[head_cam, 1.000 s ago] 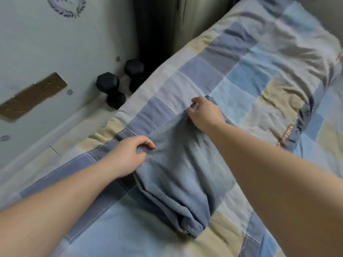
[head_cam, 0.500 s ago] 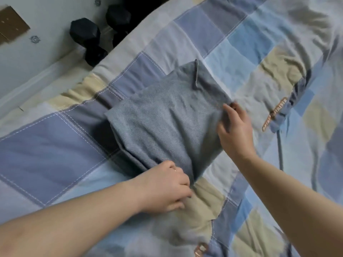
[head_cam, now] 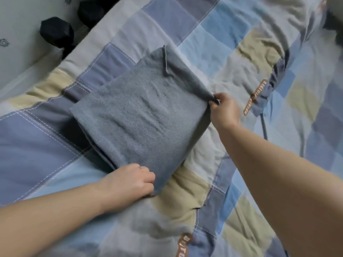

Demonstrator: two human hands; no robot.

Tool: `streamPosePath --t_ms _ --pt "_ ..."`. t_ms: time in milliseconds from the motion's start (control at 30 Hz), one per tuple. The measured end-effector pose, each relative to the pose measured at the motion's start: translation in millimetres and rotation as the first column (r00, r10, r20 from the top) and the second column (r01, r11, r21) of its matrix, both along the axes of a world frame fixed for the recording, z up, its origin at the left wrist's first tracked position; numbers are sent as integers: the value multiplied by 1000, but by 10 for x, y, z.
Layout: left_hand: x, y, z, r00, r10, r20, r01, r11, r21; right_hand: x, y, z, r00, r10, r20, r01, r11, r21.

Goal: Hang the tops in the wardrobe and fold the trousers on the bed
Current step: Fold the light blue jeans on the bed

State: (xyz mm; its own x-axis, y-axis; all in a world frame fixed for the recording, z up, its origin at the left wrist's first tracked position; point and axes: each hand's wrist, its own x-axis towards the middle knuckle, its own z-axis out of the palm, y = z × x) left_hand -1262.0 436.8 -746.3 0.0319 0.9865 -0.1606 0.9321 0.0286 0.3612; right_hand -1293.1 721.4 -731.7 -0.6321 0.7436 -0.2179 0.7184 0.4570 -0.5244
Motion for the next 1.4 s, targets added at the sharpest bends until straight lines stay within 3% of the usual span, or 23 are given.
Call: streamPosePath --t_ms 100,167,233,267,333,400,467,600,667,733,767,833,933,1200,1400 --pt "-32 15 38 1000 1 -17 0 999 38 74 -112 -69 999 39 -29 -38 998 41" --pt "-159 114 77 983 171 59 -180 960 215 211 -278 -67 980 198 3 -194 961 199" --pt "-378 296 64 904 424 55 -414 836 360 352 -526 -82 882 471 23 -449 822 350" --pt "-519 393 50 853 521 -9 -485 799 355 401 -661 -118 807 590 41 -555 732 395" --pt "-762 549 -8 785 591 -184 -574 807 140 495 -866 -241 688 712 137 -693 590 414" --pt "-972 563 -151 764 524 -377 -595 798 -98 554 -909 -365 657 714 243 -742 554 378" --pt "-1135 435 -301 750 463 -472 -598 779 -186 637 -799 -460 676 671 303 -734 583 348" --pt "-1306 211 -352 720 535 -442 -657 730 -187 943 -617 -485 740 590 324 -672 677 301" --pt "-1389 139 -295 632 698 -336 -762 639 -106 1100 -624 -478 811 537 232 -583 775 245" --pt "-1575 67 -232 527 834 -163 -849 521 -86 1219 -658 -450 897 420 135 -432 898 84" --pt "-1679 29 -206 526 845 -102 -850 515 -114 1260 -694 -441 923 368 112 -366 930 -33" --pt "-1833 7 -164 620 783 -43 -778 607 -163 1267 -795 -435 932 351 90 -331 926 -179" --pt "-1893 50 -181 739 673 22 -659 729 -183 1048 -969 -475 950 311 10 -300 924 -238" --pt "-1787 116 -203 746 664 -39 -658 727 -197 675 -1110 -603 944 295 145 -271 948 -168" --pt "-1286 136 129 761 642 -99 -647 762 -31 901 -1086 -468 934 353 48 -345 930 -127"
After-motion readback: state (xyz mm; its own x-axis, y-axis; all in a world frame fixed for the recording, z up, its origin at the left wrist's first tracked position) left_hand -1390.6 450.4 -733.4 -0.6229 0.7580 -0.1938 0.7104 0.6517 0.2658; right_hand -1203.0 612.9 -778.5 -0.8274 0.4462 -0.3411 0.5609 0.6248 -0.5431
